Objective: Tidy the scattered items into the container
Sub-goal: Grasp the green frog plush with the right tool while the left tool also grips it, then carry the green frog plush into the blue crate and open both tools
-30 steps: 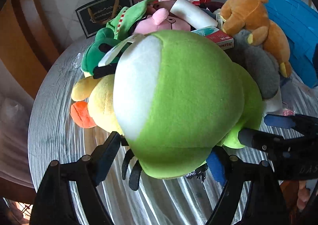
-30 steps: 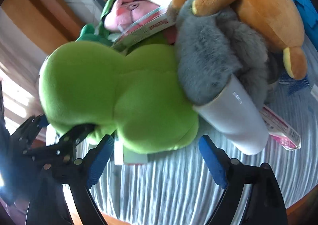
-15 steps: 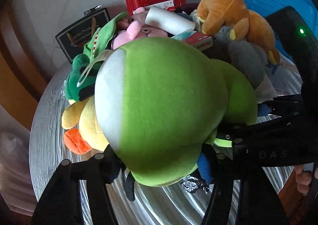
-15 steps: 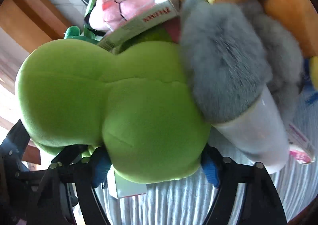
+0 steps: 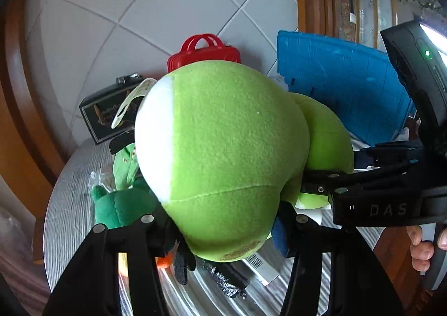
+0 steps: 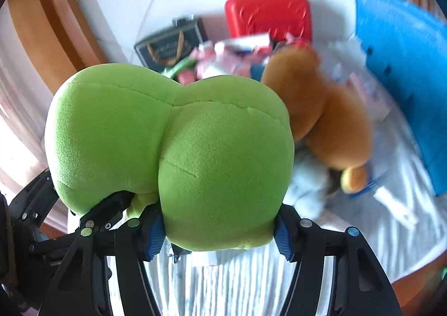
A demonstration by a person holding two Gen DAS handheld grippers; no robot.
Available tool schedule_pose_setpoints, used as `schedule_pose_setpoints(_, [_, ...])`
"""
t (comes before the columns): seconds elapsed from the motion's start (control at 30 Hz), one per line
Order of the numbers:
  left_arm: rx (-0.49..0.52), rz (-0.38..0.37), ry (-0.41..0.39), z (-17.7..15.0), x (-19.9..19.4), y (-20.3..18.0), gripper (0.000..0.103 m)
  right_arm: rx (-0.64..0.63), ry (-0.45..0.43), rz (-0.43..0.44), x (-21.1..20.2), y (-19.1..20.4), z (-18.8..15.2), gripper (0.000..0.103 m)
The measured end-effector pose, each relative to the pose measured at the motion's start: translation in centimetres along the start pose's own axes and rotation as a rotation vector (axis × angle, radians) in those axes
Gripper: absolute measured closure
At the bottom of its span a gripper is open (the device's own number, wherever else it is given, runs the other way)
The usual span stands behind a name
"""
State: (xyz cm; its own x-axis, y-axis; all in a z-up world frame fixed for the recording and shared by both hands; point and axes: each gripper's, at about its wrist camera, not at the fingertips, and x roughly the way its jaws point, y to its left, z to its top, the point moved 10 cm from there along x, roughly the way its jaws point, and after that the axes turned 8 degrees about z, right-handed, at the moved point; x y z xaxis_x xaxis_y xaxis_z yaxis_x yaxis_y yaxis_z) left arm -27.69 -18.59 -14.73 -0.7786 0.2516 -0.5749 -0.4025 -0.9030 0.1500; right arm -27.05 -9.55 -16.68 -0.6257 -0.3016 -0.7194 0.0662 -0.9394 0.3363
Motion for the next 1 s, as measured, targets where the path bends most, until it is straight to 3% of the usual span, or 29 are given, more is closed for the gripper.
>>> schedule_pose_setpoints(0.2, [0.015, -0.06, -0.085, 4.6, -2.3, -3.2, 0.05, -0.003, -0.091, -0.079, -6.0, -0.7, 3.6, 0.04])
schedule_pose_setpoints(0.53, [0.062, -0.154, -0.173, 11.3, -3.6, -10.3, 0.05, 0.037, -0.188, -0.189, -13.5, -6.2, 7.0, 0.04])
schedule_pose_setpoints(0.73, [0.104, -0.176, -0.239, 17.4, -4.1, -17.2, 0.05, 0.062, -0.252, -0.219, -18.6, -10.8, 9.3, 0.04])
schedule_pose_setpoints(1.0, [0.112, -0.224, -0.352, 30.0, -2.3, -30.3, 0.05, 0.045, -0.361, -0.293, -28.1, -21.4, 16.9, 0.04])
